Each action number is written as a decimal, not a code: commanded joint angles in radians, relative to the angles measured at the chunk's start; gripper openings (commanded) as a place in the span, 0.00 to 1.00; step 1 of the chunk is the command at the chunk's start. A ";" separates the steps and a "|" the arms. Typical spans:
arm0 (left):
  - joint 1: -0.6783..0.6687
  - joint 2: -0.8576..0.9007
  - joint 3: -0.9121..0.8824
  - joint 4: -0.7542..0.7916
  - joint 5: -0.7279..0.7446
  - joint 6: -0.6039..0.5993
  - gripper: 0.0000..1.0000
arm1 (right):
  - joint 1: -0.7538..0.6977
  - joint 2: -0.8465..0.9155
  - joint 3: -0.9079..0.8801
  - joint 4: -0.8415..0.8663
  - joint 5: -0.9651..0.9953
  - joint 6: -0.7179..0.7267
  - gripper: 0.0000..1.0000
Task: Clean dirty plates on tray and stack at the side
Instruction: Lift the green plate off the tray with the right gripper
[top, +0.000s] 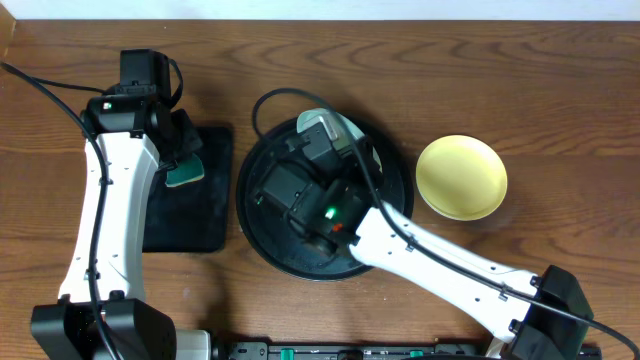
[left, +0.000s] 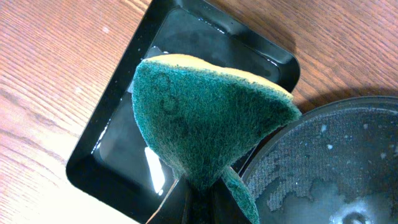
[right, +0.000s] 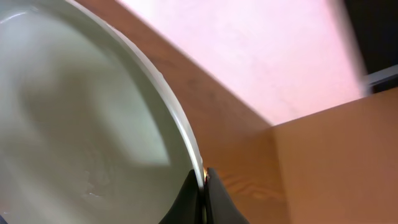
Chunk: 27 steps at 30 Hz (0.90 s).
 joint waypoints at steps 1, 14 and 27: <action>0.004 0.005 0.005 0.003 -0.001 -0.009 0.08 | 0.027 -0.031 0.007 -0.001 0.193 -0.004 0.01; 0.004 0.005 0.005 0.002 0.003 -0.009 0.08 | -0.029 -0.031 0.005 -0.004 -0.185 0.031 0.01; 0.004 0.005 0.005 0.000 0.026 -0.009 0.07 | -0.436 -0.103 0.006 0.042 -1.104 0.052 0.01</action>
